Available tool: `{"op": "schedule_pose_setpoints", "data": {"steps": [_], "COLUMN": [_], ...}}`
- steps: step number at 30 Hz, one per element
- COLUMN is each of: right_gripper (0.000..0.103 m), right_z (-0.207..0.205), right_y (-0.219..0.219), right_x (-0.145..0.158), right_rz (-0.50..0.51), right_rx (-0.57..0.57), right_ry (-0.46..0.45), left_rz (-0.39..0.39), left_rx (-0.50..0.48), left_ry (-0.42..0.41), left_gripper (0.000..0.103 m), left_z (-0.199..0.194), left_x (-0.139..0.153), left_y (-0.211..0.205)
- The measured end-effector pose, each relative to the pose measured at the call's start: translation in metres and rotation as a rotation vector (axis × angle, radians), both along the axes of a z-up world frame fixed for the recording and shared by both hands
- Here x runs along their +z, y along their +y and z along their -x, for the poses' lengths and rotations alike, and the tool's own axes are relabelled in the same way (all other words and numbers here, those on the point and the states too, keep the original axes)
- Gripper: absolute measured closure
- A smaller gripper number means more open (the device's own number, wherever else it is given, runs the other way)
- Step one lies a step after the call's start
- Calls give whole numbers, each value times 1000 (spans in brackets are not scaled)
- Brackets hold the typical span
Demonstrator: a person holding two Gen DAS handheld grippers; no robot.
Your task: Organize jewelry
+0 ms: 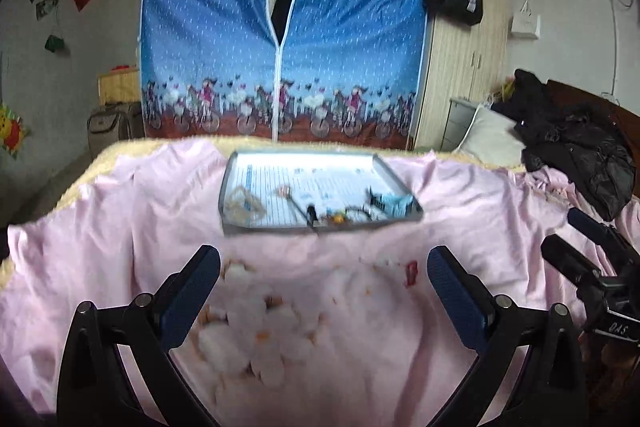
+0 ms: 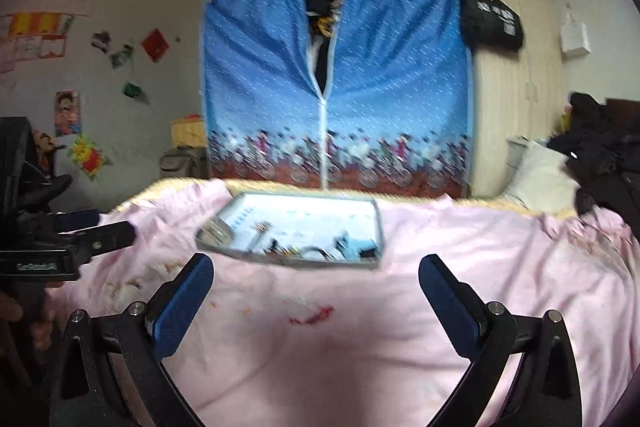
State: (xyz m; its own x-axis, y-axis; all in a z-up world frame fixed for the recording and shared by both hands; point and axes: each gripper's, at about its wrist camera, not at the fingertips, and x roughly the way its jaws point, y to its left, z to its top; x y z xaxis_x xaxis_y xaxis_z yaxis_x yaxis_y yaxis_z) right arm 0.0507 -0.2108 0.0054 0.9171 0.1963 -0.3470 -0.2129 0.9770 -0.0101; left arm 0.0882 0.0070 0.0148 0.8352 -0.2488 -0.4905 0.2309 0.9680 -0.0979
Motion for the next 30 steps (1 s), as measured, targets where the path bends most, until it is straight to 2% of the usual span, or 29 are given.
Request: {"op": "schedule_pose_setpoints", "data": {"steps": [5, 8, 16, 20, 22, 25, 28, 30], "right_gripper": [0, 0, 0, 0, 1, 10, 18, 28], "right_z": [-9, -19, -46, -76, -92, -113, -129, -137], "right_y": [-11, -14, -17, -16, -19, -23, -22, -20], "right_x": [-10, -16, -42, -60, -67, -75, -83, -90], "right_rz": [-14, -25, -57, -59, -59, -60, -44, -28], "right_rx": [-60, -68, 7, 69, 85, 96, 107, 115], "right_ry": [114, 173, 390, 553, 602, 652, 672, 685], "left_rz": [-21, -28, 7, -15, -54, -98, -70, -41], "left_rx": [4, 4, 46, 12, -23, -87, -142, -173], "left_ry": [121, 163, 298, 366, 366, 368, 407, 435], "left_gripper": [1, 1, 1, 2, 2, 3, 12, 19], "left_z": [-7, -11, -37, -63, -75, -95, -115, -127], "left_x": [-18, -25, -44, -48, -47, -53, -68, -76], "left_y": [-7, -8, 4, -1, -7, -19, -25, -29]}}
